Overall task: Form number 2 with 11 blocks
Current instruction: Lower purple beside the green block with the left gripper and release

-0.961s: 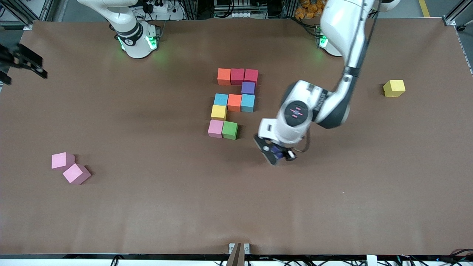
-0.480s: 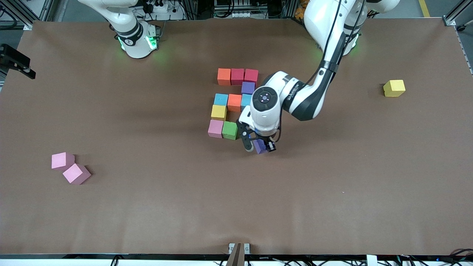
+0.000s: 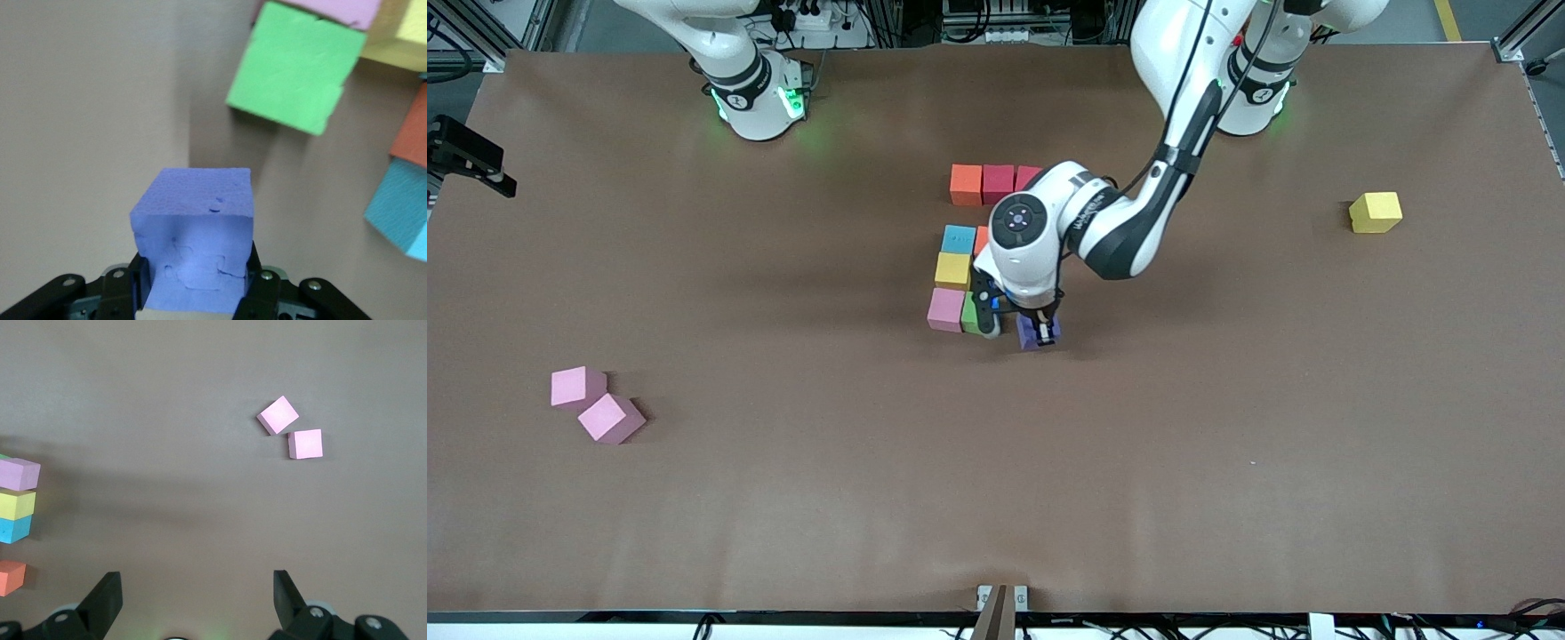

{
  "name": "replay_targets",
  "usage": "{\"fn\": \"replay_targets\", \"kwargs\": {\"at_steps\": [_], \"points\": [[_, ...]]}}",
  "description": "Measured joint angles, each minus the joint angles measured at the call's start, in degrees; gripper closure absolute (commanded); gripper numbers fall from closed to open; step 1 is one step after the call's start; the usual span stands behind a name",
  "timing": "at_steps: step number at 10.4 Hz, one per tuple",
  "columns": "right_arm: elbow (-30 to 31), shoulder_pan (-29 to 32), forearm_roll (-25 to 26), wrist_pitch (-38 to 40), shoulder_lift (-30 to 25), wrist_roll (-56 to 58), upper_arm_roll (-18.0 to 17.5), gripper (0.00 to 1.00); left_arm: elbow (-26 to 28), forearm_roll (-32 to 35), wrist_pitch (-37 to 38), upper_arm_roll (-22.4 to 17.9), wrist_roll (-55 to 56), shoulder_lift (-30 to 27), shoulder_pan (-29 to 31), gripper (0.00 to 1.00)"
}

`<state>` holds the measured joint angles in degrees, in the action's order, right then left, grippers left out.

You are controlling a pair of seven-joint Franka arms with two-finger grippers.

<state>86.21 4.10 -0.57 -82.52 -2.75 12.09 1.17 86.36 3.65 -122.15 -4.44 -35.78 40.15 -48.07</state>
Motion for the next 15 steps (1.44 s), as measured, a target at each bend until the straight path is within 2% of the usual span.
{"fn": "replay_targets", "kwargs": {"at_steps": [11, 15], "points": [[-0.1, 0.0, 0.0, 0.0, 0.5, -0.3, 0.1, 0.00, 0.0, 7.8, -0.1, 1.8, 0.0, 1.9, -2.2, 0.86], [-0.1, 0.4, 0.0, 0.0, 0.5, -0.3, 0.2, 0.00, 0.0, 11.0, -2.6, 2.0, 0.0, 2.7, -2.8, 0.85]]}}
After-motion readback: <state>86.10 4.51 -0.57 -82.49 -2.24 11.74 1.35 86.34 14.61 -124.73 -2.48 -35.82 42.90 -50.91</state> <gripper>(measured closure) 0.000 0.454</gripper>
